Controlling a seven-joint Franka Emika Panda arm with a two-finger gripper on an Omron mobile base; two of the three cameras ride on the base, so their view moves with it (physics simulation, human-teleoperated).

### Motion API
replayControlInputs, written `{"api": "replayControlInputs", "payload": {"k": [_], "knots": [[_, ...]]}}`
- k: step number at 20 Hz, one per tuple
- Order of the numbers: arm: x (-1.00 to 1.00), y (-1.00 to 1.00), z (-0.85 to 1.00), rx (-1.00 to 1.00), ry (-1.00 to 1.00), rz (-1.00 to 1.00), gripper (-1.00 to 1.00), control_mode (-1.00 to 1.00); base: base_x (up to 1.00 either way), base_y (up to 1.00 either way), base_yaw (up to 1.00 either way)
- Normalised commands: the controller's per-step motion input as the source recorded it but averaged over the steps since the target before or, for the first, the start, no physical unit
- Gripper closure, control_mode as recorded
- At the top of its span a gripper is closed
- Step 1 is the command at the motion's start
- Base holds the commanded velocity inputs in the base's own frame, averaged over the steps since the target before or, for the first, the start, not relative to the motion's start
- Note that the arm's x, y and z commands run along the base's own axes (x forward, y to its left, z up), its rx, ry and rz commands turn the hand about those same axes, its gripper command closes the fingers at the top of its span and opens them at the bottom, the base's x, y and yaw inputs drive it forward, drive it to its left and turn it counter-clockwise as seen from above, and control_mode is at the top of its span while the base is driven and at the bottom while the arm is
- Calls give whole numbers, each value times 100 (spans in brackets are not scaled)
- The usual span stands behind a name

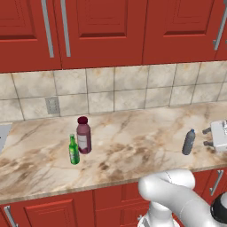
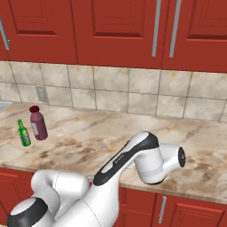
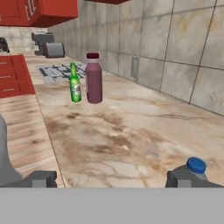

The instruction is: Place the drinks on the dining counter in a tight cluster.

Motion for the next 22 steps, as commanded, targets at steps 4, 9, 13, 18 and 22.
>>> {"api": "replayControlInputs", "payload": {"k": [4,9,13,18,22], "knots": [[19,-10,-17,1,0,3,-100,-100,0,0,0],[18,-12,-14,2,0,2,-100,-100,0,0,0],[20,-6,-14,2,0,2,-100,-100,0,0,0],[23,0,-14,1,0,1,-100,-100,0,0,0],[20,-1,-17,0,0,1,-100,-100,0,0,0]]}}
